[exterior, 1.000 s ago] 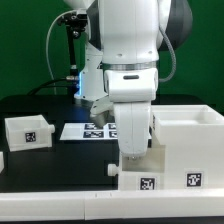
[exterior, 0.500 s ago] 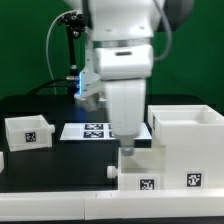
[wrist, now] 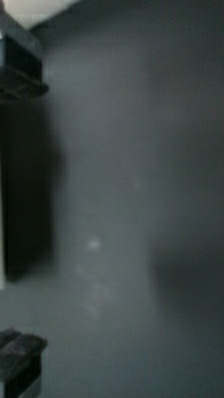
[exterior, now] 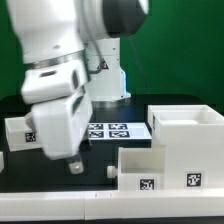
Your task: Assemble drawer
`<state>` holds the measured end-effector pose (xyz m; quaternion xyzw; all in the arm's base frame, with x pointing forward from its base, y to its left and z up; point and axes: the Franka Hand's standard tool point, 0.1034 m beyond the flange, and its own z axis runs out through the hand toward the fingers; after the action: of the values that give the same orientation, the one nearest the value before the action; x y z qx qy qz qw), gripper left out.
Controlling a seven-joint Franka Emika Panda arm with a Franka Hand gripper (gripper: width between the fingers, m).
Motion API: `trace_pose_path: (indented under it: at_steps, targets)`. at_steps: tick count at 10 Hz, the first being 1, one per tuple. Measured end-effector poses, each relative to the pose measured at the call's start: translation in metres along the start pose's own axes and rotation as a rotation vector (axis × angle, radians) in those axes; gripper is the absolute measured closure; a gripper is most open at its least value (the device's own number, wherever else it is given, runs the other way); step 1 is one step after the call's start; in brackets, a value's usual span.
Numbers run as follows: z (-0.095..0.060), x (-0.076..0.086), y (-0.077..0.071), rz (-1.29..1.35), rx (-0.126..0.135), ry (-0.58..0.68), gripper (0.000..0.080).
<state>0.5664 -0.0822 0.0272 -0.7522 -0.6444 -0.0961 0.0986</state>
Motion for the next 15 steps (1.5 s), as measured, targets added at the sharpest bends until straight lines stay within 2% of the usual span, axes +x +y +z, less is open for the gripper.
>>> trace_pose_path:
  at_steps: [1,4,5,8,9,11,13,14,15]
  targets:
    - [0.005,0.006,-0.004,0.015,0.007,0.011,0.015]
    - [0.02,0.034,-0.017,0.035,0.002,0.021,0.015]
    - [0.027,0.049,-0.024,0.043,0.007,0.029,0.015]
    - [0.038,0.076,-0.039,0.082,0.031,0.045,0.015]
    - [0.04,0.085,-0.041,0.094,0.02,0.044,0.015]
    - [0.043,0.091,-0.043,0.101,0.002,0.044,0.015]
    - [0.041,0.091,-0.042,0.102,-0.002,0.037,0.015]
    - [0.038,0.087,-0.04,0.101,-0.003,0.033,0.015]
    - [0.035,0.078,-0.037,0.109,0.013,0.034,0.015]
